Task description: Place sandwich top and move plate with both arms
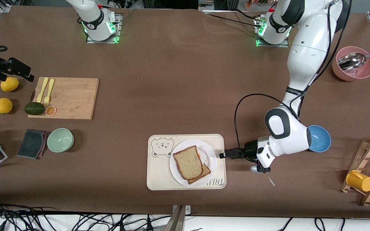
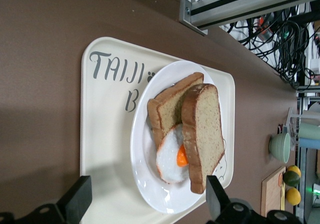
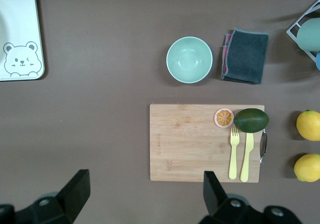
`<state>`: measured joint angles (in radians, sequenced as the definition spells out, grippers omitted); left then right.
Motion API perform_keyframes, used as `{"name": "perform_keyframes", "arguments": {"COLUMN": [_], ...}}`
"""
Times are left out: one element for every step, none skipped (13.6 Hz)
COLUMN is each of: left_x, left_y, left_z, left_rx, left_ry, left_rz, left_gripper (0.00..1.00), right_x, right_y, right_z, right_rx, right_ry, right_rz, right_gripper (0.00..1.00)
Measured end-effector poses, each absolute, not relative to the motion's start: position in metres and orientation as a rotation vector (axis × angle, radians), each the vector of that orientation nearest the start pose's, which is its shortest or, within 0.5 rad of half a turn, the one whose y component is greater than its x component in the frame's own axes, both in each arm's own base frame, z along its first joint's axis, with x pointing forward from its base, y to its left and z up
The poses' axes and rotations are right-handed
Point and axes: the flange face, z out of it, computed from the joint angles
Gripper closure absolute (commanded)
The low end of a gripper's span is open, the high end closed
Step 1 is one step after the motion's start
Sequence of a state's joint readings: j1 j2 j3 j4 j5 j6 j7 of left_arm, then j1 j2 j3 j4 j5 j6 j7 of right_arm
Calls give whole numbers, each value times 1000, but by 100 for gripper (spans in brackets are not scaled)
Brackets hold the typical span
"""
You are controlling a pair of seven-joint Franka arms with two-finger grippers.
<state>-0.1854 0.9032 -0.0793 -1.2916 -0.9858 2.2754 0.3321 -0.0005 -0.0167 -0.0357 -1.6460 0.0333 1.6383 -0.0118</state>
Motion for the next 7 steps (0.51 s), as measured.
{"name": "perform_keyframes", "arguments": {"left_x": [734,733,729,724,718,712,706], "left_y": [-200,-196,-193,-191,-189,-184,-176], "left_z": [226,233,242,252,263,274,284], "left_rx": [2344,2380,2419,2456,2487,2513,2539], "left_ry": [71,38,0,-31,-52,-62,-73], "left_rz": [121,122,122,119,117,116,118], "left_gripper": [0,0,0,0,0,0,0], "right_x": [554,554,554,554,554,554,554], "right_y": [-17,-17,-17,-17,-17,-17,-17], "right_z": [604,604,604,604,604,604,604], "right_rx": [-3108,-3108,-3108,-3108,-3108,-3108,-3108], "right_ry": [41,41,41,41,41,41,41], "right_rz": [-15,-15,-15,-15,-15,-15,-15], "right_gripper": [0,0,0,0,0,0,0]}}
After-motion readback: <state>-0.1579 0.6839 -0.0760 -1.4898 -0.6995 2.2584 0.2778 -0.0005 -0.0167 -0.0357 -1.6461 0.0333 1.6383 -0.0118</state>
